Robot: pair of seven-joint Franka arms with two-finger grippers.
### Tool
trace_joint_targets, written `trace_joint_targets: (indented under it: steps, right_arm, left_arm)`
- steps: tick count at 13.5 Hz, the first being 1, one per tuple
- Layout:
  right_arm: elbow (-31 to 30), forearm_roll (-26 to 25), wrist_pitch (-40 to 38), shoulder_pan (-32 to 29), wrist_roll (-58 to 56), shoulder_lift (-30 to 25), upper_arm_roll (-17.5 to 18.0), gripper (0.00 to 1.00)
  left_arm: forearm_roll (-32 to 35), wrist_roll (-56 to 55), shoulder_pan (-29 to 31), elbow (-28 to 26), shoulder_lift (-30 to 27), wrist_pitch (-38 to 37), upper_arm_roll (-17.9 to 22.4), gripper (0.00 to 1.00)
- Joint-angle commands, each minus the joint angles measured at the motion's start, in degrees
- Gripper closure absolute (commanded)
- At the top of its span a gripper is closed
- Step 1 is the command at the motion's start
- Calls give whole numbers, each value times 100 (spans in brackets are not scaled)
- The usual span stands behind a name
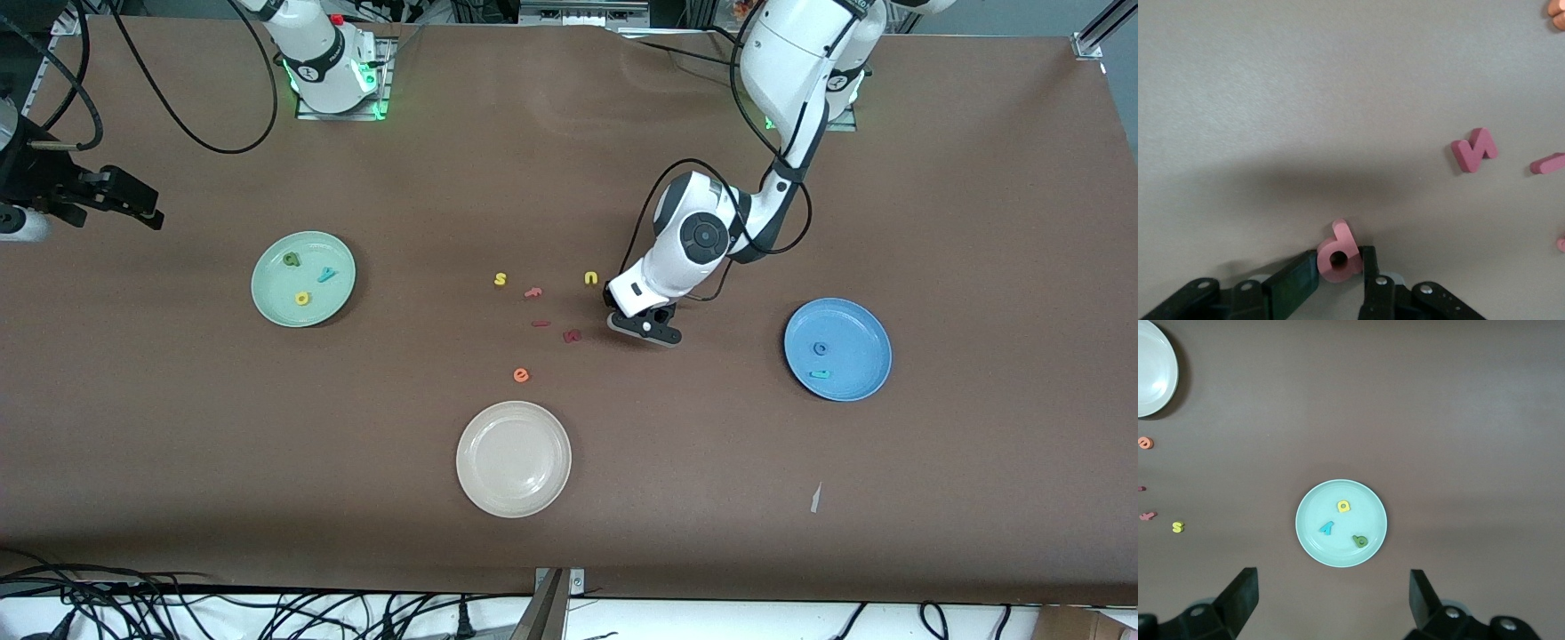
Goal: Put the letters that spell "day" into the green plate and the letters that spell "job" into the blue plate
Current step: 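Reach the left gripper to the pink d and grasp it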
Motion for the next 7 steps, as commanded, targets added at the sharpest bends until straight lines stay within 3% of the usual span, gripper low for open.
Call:
trace_joint_targets:
  steps: [1,7]
  right_arm:
    - [-49,44,-51,5,-144,-51,-13,0]
    - [-40,44,-60,5,-198,-51,-4,0]
  left_arm:
    - [165,60,-54,50,-63,-56,213,94]
    - [472,313,788,6,-783,-722,231,93]
